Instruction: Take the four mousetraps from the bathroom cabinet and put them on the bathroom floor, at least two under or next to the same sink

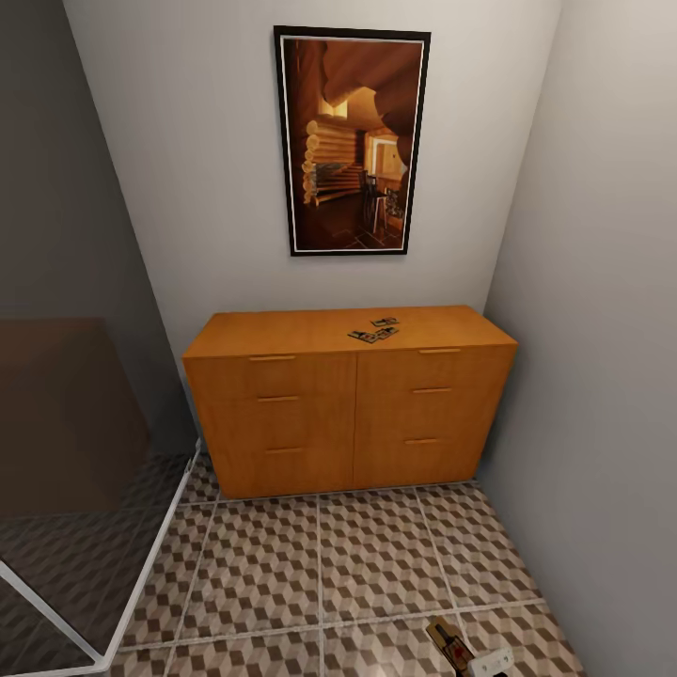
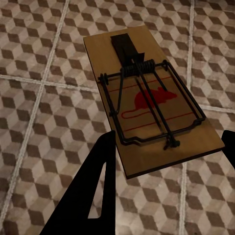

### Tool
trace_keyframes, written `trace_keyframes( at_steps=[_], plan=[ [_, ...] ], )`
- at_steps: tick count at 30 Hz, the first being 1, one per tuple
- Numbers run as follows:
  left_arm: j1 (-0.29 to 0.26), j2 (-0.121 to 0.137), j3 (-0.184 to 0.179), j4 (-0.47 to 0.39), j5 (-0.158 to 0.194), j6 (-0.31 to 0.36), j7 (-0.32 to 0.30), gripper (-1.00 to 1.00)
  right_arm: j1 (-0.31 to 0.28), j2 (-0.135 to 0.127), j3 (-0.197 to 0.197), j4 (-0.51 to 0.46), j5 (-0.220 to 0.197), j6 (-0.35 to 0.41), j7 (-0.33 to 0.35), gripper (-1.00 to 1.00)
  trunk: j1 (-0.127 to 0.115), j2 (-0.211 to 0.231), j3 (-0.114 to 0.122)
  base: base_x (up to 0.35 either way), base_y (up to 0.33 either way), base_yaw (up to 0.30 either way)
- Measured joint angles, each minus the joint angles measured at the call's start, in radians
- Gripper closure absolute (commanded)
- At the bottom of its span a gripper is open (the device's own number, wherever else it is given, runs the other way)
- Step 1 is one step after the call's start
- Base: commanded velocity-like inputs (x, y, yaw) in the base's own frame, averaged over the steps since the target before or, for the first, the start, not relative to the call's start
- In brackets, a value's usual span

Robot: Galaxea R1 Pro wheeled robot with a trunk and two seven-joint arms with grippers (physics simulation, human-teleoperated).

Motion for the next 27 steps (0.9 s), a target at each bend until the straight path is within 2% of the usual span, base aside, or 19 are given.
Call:
trace_keyframes(
  at_steps=[27],
  plan=[
    [0.000,0.000,0.000,0.000,0.000,0.000,0.000,-1.00,0.000,0.000,0.000,0.000,0.000,0.000,0.000,1.00,0.000,0.000,0.000,0.000,0.000,0.000]
  ],
)
